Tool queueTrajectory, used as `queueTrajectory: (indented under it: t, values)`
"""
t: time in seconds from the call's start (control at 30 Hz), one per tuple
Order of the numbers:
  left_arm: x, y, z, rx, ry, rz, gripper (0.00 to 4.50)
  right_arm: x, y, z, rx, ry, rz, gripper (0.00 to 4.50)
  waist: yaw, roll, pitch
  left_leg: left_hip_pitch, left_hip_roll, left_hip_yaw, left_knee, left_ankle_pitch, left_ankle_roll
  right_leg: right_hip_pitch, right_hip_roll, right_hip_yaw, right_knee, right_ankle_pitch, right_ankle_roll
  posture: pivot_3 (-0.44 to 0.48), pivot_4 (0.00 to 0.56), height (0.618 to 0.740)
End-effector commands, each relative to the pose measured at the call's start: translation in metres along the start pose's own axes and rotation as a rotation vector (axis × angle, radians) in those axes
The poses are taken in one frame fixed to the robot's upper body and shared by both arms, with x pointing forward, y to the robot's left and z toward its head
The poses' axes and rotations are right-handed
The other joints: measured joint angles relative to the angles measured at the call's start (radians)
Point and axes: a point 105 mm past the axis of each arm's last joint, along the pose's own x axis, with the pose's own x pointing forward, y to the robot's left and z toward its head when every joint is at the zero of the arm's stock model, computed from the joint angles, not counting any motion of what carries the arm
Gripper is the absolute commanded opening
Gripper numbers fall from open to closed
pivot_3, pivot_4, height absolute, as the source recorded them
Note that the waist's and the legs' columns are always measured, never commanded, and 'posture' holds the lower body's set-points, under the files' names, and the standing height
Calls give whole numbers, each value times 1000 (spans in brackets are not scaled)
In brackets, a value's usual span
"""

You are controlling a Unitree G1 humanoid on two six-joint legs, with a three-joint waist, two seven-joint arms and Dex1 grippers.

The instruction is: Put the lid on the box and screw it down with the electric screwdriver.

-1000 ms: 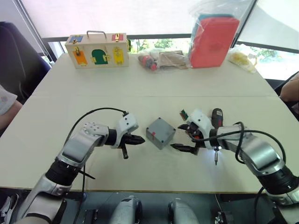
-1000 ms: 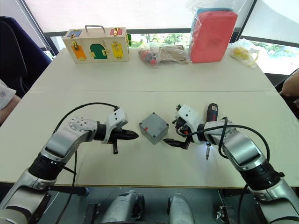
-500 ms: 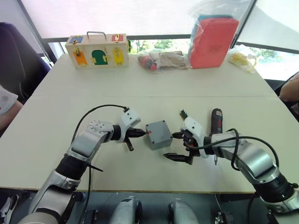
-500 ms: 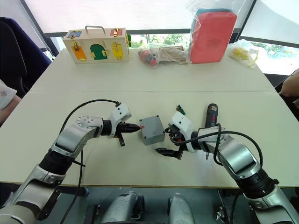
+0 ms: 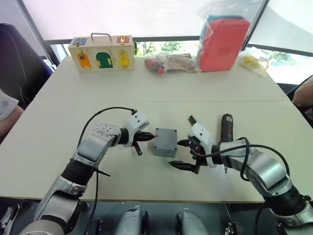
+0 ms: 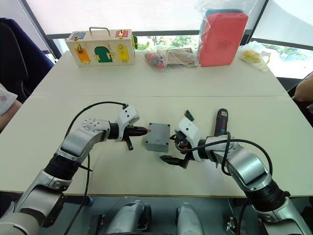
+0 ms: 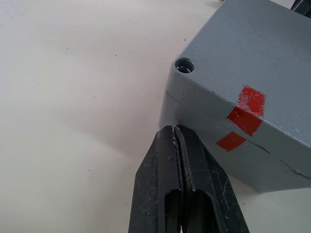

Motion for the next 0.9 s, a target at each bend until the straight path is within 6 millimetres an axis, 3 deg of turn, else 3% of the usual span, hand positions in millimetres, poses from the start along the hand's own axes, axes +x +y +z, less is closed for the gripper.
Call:
queueTrajectory:
  t: [0.03,0.23,0.43,0.63,0.9]
  values:
    - [-7,2,14,49,-42,10,0,-17,-1,12,-36,-43,-35,4446,0,0,0,0,0,0,0,0,0,0,0,0,0,0,0,0,150,740]
    - [-36,4,17,70,-23,-10,0,-60,-37,17,12,-83,-198,4446,-1,0,0,0,0,0,0,0,0,0,-2,0,-1,0,0,0,150,740]
    - [-65,-2,42,55,-131,-95,0,-70,-82,7,156,-129,-372,4446,-2,0,0,1,1,0,-1,0,0,1,-2,0,-1,0,0,0,150,740]
    - [-72,-11,51,66,-149,-122,0,-57,-96,-8,181,-97,-400,2435,-1,0,0,1,0,0,-1,0,0,1,-3,0,-1,0,0,0,150,740]
    - [-72,-17,50,77,-142,-126,0,-52,-99,-12,174,-89,-399,2435,-2,0,0,1,0,0,-1,0,0,1,0,0,-1,0,0,0,150,740]
